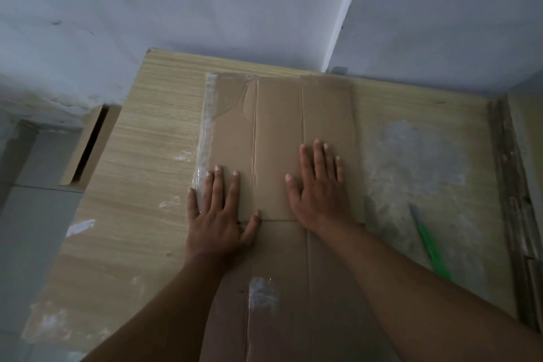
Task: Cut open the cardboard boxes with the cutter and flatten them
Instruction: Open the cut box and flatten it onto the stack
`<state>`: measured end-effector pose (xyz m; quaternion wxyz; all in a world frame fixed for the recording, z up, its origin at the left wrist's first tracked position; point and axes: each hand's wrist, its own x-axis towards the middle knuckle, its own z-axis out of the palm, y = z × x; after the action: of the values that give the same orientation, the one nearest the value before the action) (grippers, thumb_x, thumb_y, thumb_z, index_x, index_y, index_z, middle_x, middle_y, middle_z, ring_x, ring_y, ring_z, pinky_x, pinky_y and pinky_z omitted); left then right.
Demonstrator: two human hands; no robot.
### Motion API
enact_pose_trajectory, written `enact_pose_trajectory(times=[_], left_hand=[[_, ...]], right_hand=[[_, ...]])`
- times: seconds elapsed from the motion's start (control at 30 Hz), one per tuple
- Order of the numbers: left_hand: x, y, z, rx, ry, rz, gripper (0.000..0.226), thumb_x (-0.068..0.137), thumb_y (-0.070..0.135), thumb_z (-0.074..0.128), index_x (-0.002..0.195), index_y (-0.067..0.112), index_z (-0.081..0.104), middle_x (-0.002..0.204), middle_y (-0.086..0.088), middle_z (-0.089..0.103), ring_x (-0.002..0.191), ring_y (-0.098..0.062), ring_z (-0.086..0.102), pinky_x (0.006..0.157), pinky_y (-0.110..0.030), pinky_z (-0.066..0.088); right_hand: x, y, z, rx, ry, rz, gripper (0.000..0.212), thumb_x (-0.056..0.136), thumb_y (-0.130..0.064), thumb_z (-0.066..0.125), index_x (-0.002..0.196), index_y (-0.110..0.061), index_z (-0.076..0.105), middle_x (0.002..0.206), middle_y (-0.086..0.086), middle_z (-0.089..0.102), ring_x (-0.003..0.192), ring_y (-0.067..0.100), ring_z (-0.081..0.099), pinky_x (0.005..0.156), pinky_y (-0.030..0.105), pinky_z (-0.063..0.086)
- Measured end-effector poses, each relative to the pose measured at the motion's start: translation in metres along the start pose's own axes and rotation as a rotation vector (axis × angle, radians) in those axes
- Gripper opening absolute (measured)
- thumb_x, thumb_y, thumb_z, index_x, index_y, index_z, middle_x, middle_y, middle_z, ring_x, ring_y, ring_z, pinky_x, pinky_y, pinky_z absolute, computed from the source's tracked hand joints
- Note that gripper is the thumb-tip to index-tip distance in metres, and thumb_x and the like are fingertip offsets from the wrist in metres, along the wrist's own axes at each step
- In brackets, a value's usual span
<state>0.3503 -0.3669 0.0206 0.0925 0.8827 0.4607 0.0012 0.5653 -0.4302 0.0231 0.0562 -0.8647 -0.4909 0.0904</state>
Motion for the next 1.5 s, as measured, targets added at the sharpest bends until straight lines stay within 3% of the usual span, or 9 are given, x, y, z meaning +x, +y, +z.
enact_pose_trajectory(times=[0.33, 0.43, 0.6, 0.8, 0.97, 1.13, 1.27, 1.33, 1.5], left_hand=[[0.001, -0.001, -0.001, 0.058, -0.039, 0.012, 0.09, 0.096, 0.071, 0.028, 0.166, 0.022, -0.002, 0.172, -0.013, -0.009, 0.159, -0.028, -0.011, 0.126, -0.06, 0.008], [0.002, 0.0, -0.001, 0.069, -0.048, 0.007, 0.091, 0.096, 0.071, 0.029, 0.166, 0.021, 0.0, 0.172, -0.016, -0.007, 0.159, -0.03, -0.01, 0.125, -0.061, 0.009], [0.001, 0.001, -0.002, 0.079, -0.078, 0.005, 0.091, 0.096, 0.071, 0.027, 0.166, 0.02, 0.0, 0.171, -0.019, -0.009, 0.159, -0.032, -0.012, 0.125, -0.061, 0.011], [0.0, 0.001, -0.001, 0.038, -0.029, 0.012, 0.093, 0.093, 0.066, 0.044, 0.166, 0.017, 0.013, 0.172, -0.019, 0.002, 0.16, -0.032, 0.001, 0.123, -0.063, 0.019], [-0.001, 0.0, -0.001, 0.029, 0.008, 0.024, 0.094, 0.09, 0.066, 0.048, 0.165, 0.017, 0.019, 0.171, -0.018, 0.009, 0.159, -0.033, 0.008, 0.121, -0.063, 0.021], [-0.001, -0.005, 0.003, 0.035, -0.003, 0.038, 0.093, 0.09, 0.07, 0.043, 0.164, 0.016, 0.025, 0.171, -0.019, 0.007, 0.159, -0.033, 0.006, 0.122, -0.064, 0.02], [0.001, -0.003, 0.003, 0.038, 0.022, 0.025, 0.094, 0.089, 0.068, 0.045, 0.164, 0.017, 0.021, 0.172, -0.017, 0.009, 0.159, -0.031, 0.009, 0.122, -0.063, 0.021], [0.0, -0.002, 0.002, 0.051, 0.032, 0.03, 0.095, 0.089, 0.067, 0.047, 0.165, 0.017, 0.02, 0.172, -0.017, 0.009, 0.16, -0.031, 0.008, 0.122, -0.063, 0.02], [0.0, -0.003, 0.002, 0.057, 0.039, 0.036, 0.093, 0.091, 0.067, 0.043, 0.165, 0.017, 0.018, 0.172, -0.017, 0.007, 0.16, -0.031, 0.006, 0.123, -0.062, 0.018]], right_hand=[[0.13, -0.023, -0.016, -0.046, -0.131, 0.273, 0.056, 0.102, -0.051, 0.011, 0.155, -0.048, -0.006, 0.165, 0.017, -0.018, 0.149, 0.044, -0.021, 0.113, 0.069, -0.012], [0.117, -0.045, -0.013, -0.033, -0.12, 0.154, 0.057, 0.101, -0.053, 0.009, 0.156, -0.047, -0.006, 0.165, 0.014, -0.018, 0.149, 0.043, -0.022, 0.112, 0.068, -0.013], [0.091, -0.078, 0.0, -0.016, -0.1, -0.251, 0.058, 0.102, -0.055, 0.015, 0.157, -0.045, 0.002, 0.168, 0.004, -0.012, 0.152, 0.033, -0.017, 0.118, 0.061, -0.01], [0.143, -0.102, -0.001, 0.035, -0.071, 0.02, 0.061, 0.104, -0.045, 0.017, 0.16, -0.025, 0.007, 0.167, 0.012, -0.009, 0.153, 0.033, -0.014, 0.119, 0.058, -0.01], [0.164, -0.136, 0.002, 0.011, -0.123, -0.372, 0.061, 0.104, -0.045, 0.018, 0.161, -0.025, 0.007, 0.168, 0.006, -0.007, 0.154, 0.025, -0.011, 0.123, 0.05, -0.01], [0.174, -0.17, 0.007, 0.059, -0.108, -0.18, 0.069, 0.102, -0.046, 0.019, 0.161, -0.015, 0.001, 0.167, 0.008, -0.012, 0.153, 0.026, -0.014, 0.123, 0.049, -0.009], [0.184, -0.142, -0.002, 0.052, -0.138, -0.365, 0.066, 0.105, -0.043, 0.02, 0.161, -0.013, 0.002, 0.168, 0.006, -0.007, 0.155, 0.022, -0.007, 0.124, 0.041, -0.006], [0.189, -0.097, -0.009, 0.071, -0.074, -0.292, 0.065, 0.104, -0.045, 0.022, 0.161, -0.016, 0.011, 0.169, 0.005, 0.002, 0.155, 0.022, 0.001, 0.124, 0.041, -0.001], [0.163, 0.0, -0.013, 0.073, 0.086, 0.141, 0.072, 0.098, -0.05, 0.024, 0.158, -0.01, 0.021, 0.165, 0.02, 0.013, 0.153, 0.036, 0.01, 0.124, 0.049, 0.006]])
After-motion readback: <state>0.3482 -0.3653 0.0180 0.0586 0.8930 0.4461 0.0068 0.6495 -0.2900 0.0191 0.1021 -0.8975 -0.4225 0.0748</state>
